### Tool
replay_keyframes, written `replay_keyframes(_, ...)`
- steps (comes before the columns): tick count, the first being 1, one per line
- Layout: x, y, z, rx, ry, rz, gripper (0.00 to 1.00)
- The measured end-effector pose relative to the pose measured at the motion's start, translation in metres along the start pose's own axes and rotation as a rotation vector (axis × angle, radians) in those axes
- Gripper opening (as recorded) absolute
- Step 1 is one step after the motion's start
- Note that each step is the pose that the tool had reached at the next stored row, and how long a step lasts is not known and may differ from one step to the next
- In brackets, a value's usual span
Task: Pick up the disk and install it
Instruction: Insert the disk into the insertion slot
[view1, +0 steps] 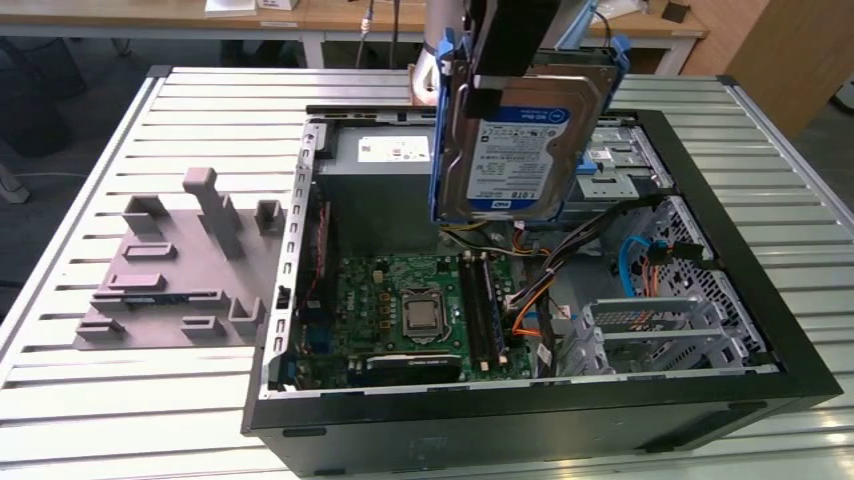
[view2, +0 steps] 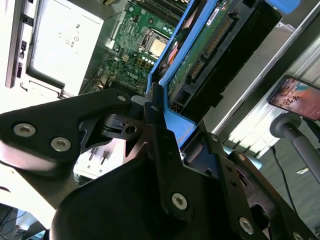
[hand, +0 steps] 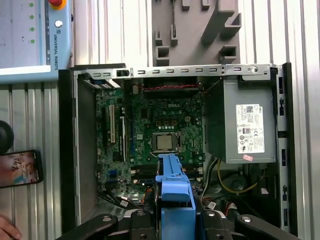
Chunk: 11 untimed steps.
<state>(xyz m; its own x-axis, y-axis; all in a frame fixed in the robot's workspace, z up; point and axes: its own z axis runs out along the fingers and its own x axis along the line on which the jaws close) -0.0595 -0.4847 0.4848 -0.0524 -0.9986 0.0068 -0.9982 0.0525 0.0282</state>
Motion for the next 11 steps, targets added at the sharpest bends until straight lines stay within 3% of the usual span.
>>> replay_keyframes(11, 0.0132, -0.002, 0.0001, 0.0, 0.0, 0.0, 0.37)
